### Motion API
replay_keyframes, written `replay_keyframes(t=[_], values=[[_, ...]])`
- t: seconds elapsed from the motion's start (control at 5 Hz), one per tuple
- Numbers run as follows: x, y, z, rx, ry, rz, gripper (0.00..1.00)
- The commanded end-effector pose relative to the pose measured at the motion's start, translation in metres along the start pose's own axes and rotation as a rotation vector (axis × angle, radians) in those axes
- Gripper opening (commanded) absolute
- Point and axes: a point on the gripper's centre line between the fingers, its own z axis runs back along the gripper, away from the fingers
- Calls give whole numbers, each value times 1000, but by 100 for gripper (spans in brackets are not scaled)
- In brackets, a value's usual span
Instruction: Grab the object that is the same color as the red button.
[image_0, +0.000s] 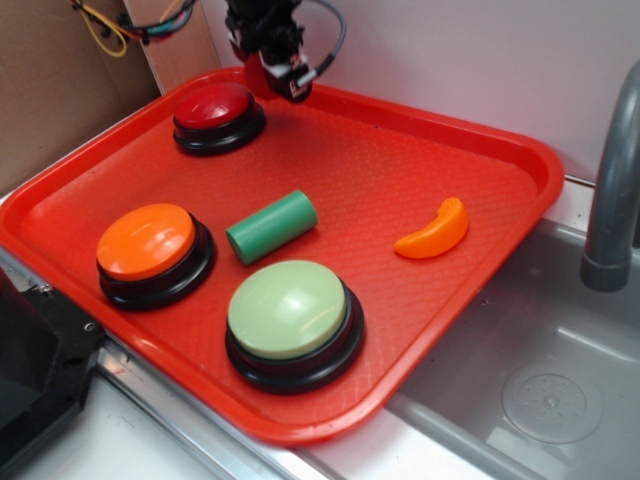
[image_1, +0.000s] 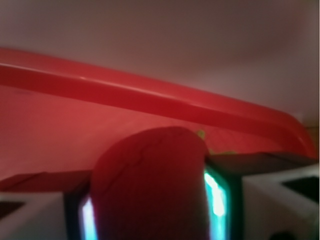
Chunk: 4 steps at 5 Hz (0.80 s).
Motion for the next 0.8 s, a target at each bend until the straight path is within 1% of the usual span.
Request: replay_keyframes(t=[0.0, 0.2, 0.4, 0.6], values=[[-18, -31, 89, -119, 90, 62, 0], [-45, -30, 107, -247, 155, 95, 0], [-69, -30, 117, -250, 161, 148, 0], [-84, -41, 119, -234, 194, 154, 0]])
